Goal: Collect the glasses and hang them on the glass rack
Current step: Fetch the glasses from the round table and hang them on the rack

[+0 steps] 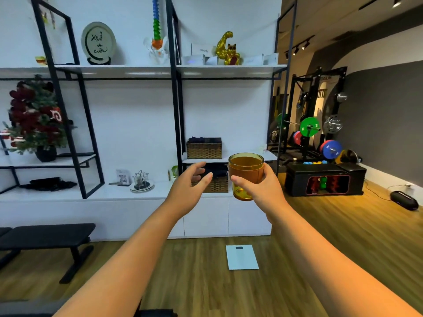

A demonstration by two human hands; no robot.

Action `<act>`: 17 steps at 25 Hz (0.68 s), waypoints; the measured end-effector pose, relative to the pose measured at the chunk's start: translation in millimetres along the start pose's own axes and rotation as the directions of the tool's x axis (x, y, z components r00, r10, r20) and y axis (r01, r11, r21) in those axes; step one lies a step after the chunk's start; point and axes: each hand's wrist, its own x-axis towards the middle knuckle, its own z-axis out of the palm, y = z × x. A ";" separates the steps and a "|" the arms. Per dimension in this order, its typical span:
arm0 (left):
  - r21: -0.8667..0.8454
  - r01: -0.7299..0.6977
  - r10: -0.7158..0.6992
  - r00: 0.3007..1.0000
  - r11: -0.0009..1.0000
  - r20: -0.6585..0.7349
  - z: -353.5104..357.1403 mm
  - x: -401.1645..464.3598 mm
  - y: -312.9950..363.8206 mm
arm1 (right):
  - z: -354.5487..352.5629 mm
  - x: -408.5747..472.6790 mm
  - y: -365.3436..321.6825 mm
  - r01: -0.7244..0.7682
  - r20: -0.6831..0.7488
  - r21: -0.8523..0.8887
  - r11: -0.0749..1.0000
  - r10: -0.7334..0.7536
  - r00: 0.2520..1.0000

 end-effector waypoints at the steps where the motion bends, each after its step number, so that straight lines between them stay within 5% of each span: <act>1: -0.006 -0.001 0.001 1.000 1.000 -0.003 -1.7 21.8 -10.0 | 5.2 20.2 6.3 -0.002 -0.015 0.002 1.000 0.002 1.000; 17: 0.025 0.052 -0.050 0.997 0.998 -0.058 88.6 276.0 -143.1 | 34.7 298.5 151.9 -0.063 0.066 0.027 0.998 0.062 0.996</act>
